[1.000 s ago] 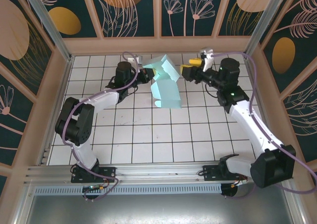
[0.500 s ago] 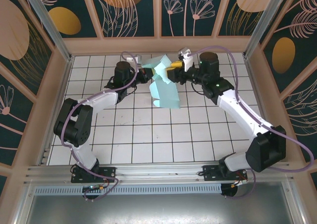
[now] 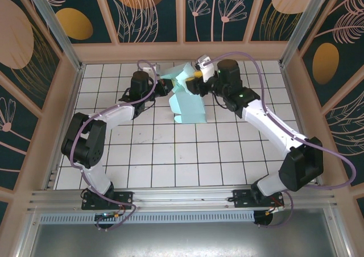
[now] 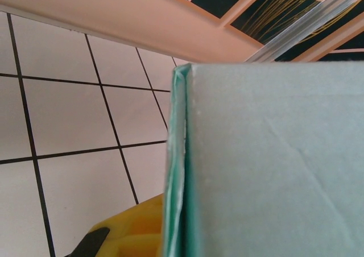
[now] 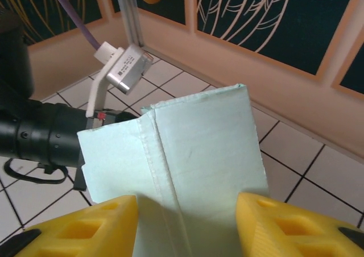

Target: Fold the paper box

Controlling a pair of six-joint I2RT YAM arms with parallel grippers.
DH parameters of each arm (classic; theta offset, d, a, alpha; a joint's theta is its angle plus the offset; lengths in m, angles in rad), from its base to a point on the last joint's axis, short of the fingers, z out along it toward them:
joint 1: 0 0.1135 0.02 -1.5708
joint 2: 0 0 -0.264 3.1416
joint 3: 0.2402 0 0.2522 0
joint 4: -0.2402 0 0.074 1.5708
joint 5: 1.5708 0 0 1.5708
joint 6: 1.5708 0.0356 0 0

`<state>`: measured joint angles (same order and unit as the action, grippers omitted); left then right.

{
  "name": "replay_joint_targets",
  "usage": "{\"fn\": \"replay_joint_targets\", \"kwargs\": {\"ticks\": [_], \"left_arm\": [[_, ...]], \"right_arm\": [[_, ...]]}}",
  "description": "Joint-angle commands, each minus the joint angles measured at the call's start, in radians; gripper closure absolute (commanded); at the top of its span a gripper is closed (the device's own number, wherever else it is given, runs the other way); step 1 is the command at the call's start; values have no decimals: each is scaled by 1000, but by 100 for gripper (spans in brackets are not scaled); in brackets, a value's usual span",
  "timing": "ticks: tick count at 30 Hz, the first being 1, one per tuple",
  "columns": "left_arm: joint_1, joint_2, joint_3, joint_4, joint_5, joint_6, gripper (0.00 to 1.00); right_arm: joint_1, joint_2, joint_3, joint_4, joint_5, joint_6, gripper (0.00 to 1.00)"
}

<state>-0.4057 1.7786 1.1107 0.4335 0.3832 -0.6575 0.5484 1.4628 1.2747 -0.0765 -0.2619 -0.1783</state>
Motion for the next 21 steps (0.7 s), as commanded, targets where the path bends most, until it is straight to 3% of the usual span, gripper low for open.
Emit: {"fn": "replay_joint_targets", "kwargs": {"ticks": [1, 15, 21], "left_arm": [[-18, -38, 11, 58, 61, 22, 100], [-18, -51, 10, 52, 60, 23, 100], [-18, -59, 6, 50, 59, 25, 100]], "right_arm": [[29, 30, 23, -41, 109, -31, 54], [142, 83, 45, -12, 506, -145, 65], [181, 119, 56, 22, 671, -195, 81]]}}
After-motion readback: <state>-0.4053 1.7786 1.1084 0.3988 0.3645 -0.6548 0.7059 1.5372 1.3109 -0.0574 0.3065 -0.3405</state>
